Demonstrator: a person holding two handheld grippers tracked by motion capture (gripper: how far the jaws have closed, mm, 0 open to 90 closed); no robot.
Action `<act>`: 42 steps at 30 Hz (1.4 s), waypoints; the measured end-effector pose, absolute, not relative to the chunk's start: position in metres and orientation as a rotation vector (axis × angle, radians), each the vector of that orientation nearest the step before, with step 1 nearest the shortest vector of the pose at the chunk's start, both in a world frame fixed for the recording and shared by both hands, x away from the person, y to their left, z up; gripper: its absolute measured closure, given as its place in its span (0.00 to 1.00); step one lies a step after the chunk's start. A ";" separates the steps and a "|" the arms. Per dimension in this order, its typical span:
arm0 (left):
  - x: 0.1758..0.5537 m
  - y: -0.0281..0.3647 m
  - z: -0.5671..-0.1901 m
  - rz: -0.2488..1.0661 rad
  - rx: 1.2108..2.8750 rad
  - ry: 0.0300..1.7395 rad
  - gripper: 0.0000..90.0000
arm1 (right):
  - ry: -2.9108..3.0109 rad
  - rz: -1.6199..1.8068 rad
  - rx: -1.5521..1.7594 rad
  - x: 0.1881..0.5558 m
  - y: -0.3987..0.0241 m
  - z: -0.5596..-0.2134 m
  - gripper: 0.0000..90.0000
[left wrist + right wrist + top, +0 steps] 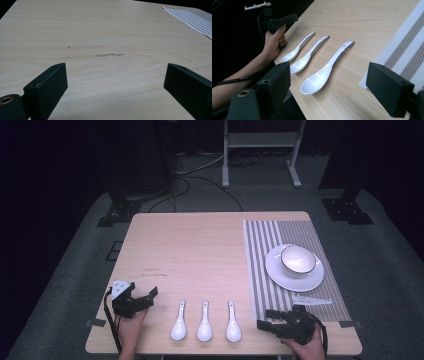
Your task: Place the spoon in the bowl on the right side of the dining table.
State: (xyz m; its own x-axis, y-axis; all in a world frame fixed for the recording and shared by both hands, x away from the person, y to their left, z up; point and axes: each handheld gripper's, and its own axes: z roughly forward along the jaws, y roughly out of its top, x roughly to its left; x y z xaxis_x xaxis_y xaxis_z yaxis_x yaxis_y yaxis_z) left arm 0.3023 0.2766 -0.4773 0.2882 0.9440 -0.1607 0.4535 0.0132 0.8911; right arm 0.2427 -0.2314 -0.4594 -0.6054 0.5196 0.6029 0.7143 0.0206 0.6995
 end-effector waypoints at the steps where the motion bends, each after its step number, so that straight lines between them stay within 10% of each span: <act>1: 0.302 0.277 -0.477 0.640 1.596 1.316 0.04 | -2.110 -1.627 -1.294 0.244 -0.230 -0.459 0.21; 42: 0.303 0.277 -0.477 0.635 1.594 1.318 0.04 | -2.114 -1.413 -1.255 0.301 -0.165 -0.460 0.30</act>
State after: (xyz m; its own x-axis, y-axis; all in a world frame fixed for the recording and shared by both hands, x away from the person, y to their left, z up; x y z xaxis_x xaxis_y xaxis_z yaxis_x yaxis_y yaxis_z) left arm 0.3026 0.2772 -0.4774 0.2871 0.9430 -0.1683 0.4562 0.0199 0.8896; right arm 0.3013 -0.1645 -0.4597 -0.5709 0.4944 0.6555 0.7946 0.1319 0.5926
